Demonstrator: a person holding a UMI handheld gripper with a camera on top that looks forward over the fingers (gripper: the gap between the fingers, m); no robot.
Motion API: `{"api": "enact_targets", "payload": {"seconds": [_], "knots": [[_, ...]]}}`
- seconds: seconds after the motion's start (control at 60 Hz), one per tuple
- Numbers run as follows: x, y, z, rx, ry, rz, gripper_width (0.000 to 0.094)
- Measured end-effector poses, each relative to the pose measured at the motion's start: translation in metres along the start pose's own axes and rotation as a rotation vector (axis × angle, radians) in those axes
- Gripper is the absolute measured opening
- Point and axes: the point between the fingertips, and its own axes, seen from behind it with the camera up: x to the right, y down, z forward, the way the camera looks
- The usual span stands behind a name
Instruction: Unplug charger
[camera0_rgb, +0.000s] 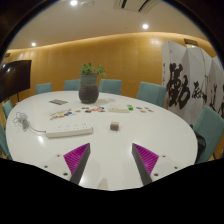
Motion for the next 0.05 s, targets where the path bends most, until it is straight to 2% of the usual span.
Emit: {"api": "enact_targets", "payload": {"seconds": [0.05], "knots": [[0.0000,0.0002,-0.0004,-0.002,0.002,-0.002,0.0870]]}}
